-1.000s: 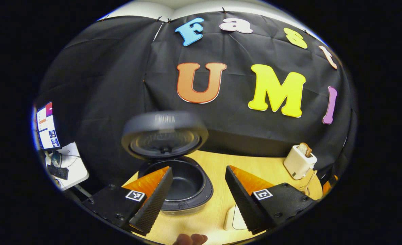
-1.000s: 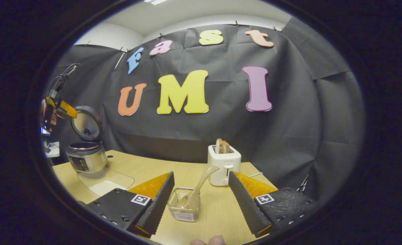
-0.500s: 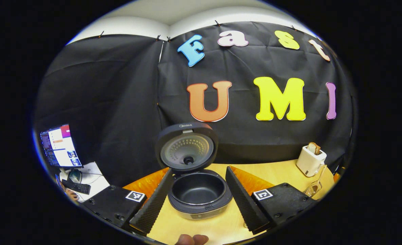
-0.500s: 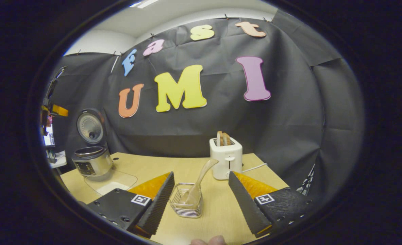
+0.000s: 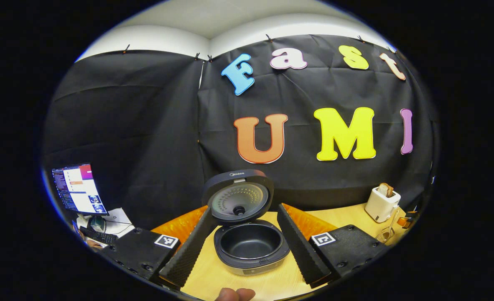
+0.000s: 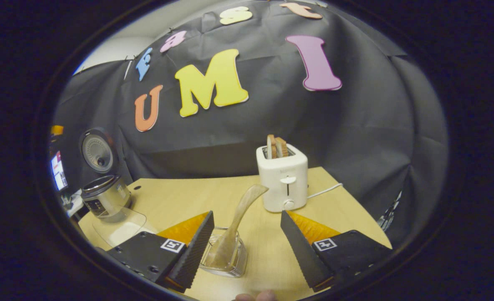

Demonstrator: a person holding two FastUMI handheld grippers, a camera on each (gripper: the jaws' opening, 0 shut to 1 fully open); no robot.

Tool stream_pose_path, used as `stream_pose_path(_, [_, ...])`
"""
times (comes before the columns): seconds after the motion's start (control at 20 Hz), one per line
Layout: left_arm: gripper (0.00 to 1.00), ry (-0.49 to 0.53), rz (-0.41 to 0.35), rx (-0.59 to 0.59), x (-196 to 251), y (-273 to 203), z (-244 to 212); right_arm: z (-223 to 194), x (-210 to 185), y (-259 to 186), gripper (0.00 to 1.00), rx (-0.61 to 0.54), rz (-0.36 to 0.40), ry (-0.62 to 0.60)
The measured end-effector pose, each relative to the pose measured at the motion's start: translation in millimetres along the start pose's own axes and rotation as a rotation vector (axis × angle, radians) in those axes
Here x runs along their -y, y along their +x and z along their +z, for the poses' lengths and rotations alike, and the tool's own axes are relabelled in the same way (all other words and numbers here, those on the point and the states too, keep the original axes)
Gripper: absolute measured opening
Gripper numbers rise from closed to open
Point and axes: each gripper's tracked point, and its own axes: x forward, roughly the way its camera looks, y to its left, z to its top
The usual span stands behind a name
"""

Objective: Close the left gripper, press the button to open the rice cooker; take a wooden spoon from the chopstick holder with the right hand, scoop a spoonful of rice and pour it into the rice cooker, then put the wooden spoon back into the chopstick holder.

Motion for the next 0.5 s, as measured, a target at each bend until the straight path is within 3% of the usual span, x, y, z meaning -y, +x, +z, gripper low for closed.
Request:
stream_pose_path(0.25, [0.99, 0.01, -0.025, 0.008, 15, -6, -28, -19, -10, 49, 0.96, -0.067, 0.029, 0.02])
stream_pose_path(0.3, [0.95, 0.01, -0.03, 0.014, 18, -4, -30, -19, -10, 56, 0.96, -0.072, 0.031, 0.025])
stream_pose_path(0.35, [0.99, 0.001, -0.043, 0.017, 23, -1, -31, -18, -12, 62, 0.96, -0.078, 0.041, 0.038])
stream_pose_path(0.45, [0.99, -0.017, -0.079, 0.013, 35, 8, -35, -17, -14, 72, 0.84, -0.078, 0.057, 0.073])
stream_pose_path(0.5, [0.99, -0.017, -0.083, 0.008, 37, 12, -37, -19, -13, 74, 0.86, -0.086, 0.06, 0.084])
